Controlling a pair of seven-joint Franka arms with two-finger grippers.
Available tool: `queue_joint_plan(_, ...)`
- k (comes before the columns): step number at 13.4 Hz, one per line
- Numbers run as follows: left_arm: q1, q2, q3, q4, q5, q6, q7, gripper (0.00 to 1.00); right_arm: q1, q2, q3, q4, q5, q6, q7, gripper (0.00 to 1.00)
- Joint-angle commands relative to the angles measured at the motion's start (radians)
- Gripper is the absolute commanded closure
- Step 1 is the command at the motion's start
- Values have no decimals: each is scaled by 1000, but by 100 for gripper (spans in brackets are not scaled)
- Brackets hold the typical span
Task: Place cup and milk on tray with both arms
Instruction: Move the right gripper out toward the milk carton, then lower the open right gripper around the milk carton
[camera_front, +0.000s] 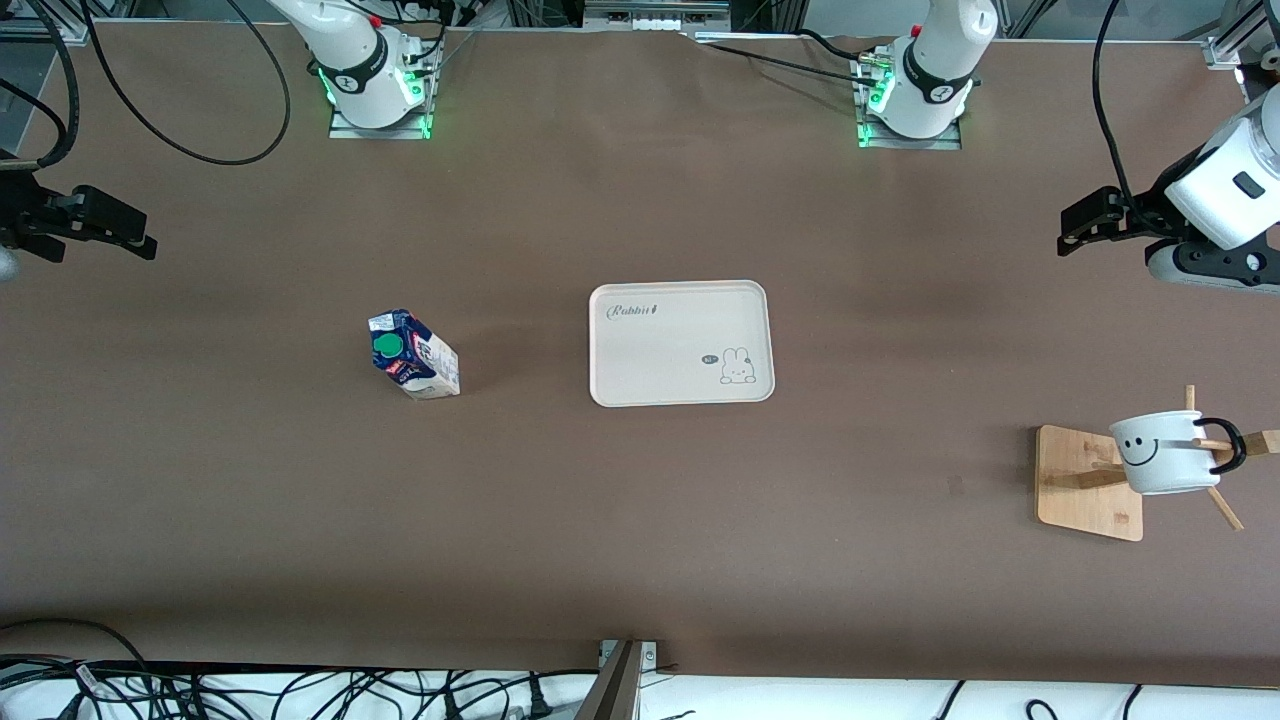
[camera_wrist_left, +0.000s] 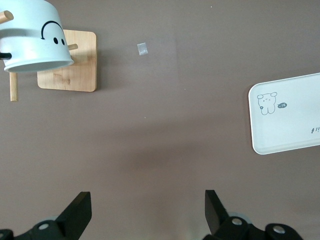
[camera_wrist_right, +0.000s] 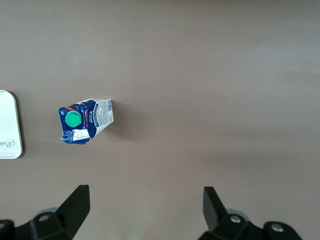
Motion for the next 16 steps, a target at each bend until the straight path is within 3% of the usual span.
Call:
queue_joint_plan(1,4,13,-2,32,16,-15,21,0,30,-10,0,8,-3,-20,0,0)
queue_joint_plan(8,4,13,-2,32,13,-15,17,0,64,46,14,-7,5,-20,0,0)
queue_joint_plan(12,4,13,-2,32,12,-15,17,0,118,134,14,-7,17,-9,15,0)
queue_joint_plan(16,4,13,-2,32,10,-15,21,0,144,200,13,-18,90,44,30,0)
